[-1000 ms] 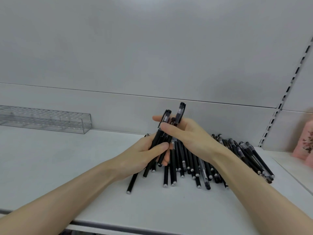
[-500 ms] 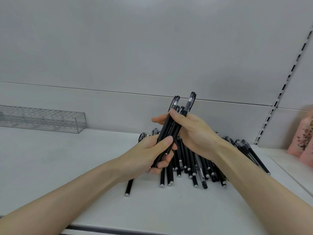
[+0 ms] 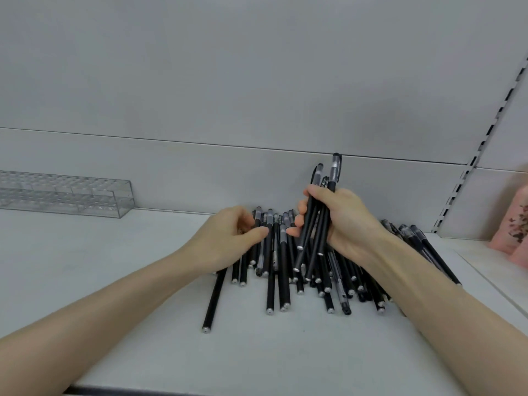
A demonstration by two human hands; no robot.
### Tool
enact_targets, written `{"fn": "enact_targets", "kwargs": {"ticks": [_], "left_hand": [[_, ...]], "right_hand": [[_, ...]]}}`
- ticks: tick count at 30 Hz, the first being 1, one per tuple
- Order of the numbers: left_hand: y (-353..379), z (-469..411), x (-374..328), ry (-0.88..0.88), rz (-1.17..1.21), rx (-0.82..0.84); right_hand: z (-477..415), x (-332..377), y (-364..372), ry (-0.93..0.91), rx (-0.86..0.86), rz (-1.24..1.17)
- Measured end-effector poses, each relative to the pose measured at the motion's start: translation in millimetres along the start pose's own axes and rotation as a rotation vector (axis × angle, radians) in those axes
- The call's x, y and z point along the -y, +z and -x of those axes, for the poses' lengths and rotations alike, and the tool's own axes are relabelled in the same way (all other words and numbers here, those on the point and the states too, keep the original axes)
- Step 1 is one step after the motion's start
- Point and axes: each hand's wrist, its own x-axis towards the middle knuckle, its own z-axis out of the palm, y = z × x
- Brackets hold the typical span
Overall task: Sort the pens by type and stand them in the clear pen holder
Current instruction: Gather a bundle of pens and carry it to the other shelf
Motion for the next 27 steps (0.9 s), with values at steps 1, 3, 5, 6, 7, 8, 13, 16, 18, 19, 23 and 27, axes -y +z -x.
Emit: {"fn": "enact_targets", "kwargs": {"ticks": [1,3,5,6,7,8,13,16,18,19,23,27], "left_hand": [[3,0,-2,0.011,-0.049,0.006],[7,-1,-9,0.064,-0.083,0.017],[10,-5,-16,0.112,-0.088,0.033],[11,-6,-19,0.112,-0.087,0.037],[12,-10,-19,0.091,-0.085,0.041],[12,-12,-19,0.066,-0.093,0.043],[13,-27,-9,-0.048,-0.061,0.114],[10,-33,-7,-0.073,-0.032,0.156],[9,-35,-6,-0.088,-0.033,0.160],[9,-36,-6,-0.093,-0.027,0.162],[4,-32,-5,-0.088,0.047,0.181],[-7,-17,-16,-0.010,0.366,0.191]], "right_hand": [[-1,-3,-1,0.004,0.004,0.019],[-3,-9,-4,0.005,0.009,0.068],[-4,-14,-8,0.003,0.009,0.103],[-5,-16,-9,0.000,0.006,0.123],[-6,-17,-10,-0.005,-0.002,0.145],[-7,-18,-11,-0.012,-0.016,0.160],[-9,-20,-10,-0.038,-0.056,0.154],[-9,-20,-8,-0.035,-0.071,0.147],[-9,-20,-8,-0.030,-0.076,0.148],[-9,-20,-8,-0.030,-0.069,0.145],[-8,-19,-8,-0.028,-0.046,0.054],[-6,-19,-5,-0.011,-0.037,-0.042]]}}
